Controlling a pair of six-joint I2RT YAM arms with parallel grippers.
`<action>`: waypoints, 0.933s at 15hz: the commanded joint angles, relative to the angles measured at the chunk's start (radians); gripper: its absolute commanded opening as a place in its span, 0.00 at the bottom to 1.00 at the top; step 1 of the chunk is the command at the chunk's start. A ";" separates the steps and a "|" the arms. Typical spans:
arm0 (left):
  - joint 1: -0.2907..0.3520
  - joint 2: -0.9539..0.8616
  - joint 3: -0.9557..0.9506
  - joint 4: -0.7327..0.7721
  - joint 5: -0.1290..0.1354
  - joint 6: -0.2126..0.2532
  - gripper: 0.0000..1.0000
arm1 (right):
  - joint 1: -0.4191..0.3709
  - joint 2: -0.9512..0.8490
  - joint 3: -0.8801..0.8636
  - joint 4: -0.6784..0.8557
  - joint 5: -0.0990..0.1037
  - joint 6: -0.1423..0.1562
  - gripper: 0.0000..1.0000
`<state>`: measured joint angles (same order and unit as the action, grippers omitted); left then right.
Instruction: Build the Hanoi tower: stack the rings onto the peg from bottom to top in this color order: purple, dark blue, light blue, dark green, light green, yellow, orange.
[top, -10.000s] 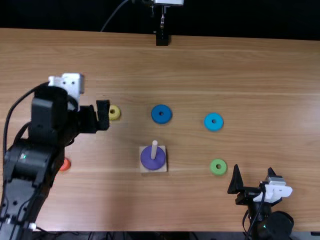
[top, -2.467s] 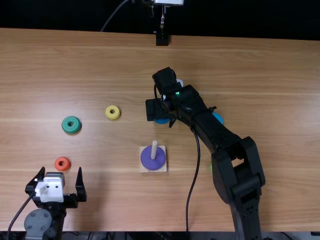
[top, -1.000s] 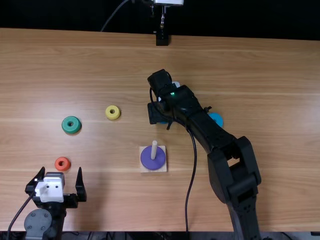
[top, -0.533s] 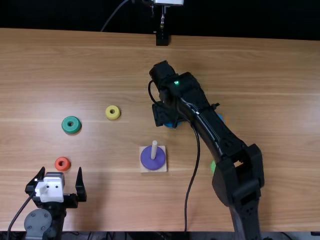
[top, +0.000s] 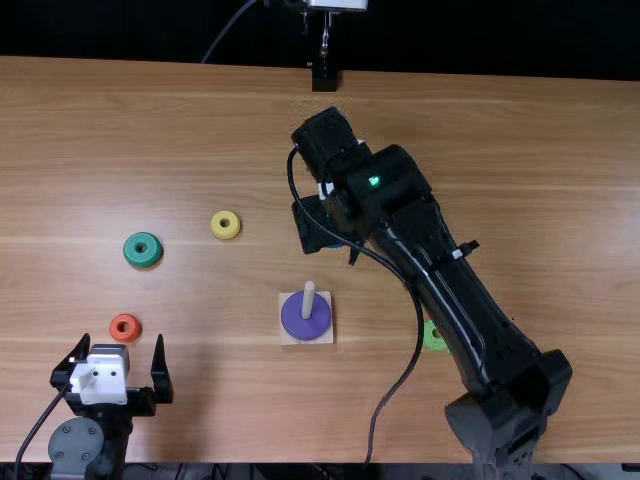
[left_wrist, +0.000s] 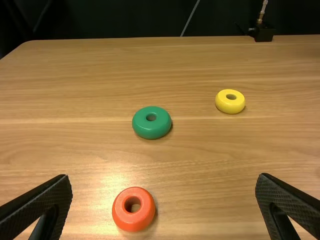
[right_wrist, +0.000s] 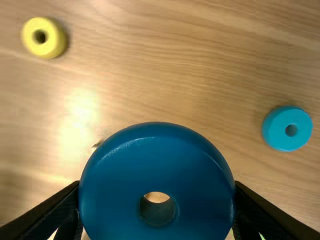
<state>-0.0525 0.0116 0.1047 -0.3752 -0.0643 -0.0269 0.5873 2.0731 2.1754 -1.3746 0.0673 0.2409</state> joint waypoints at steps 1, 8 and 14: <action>0.006 -0.012 -0.105 -0.078 -0.006 0.001 1.00 | 0.022 -0.047 0.015 -0.005 0.003 -0.002 0.08; 0.006 -0.012 -0.105 -0.079 -0.006 0.001 1.00 | 0.088 -0.166 -0.083 -0.007 0.003 -0.002 0.07; 0.006 -0.012 -0.105 -0.079 -0.006 0.001 1.00 | 0.128 -0.254 -0.252 0.011 0.003 0.009 0.07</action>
<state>-0.0521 0.0116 0.1047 -0.3756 -0.0639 -0.0265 0.7017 1.8637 1.9369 -1.3678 0.0669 0.2428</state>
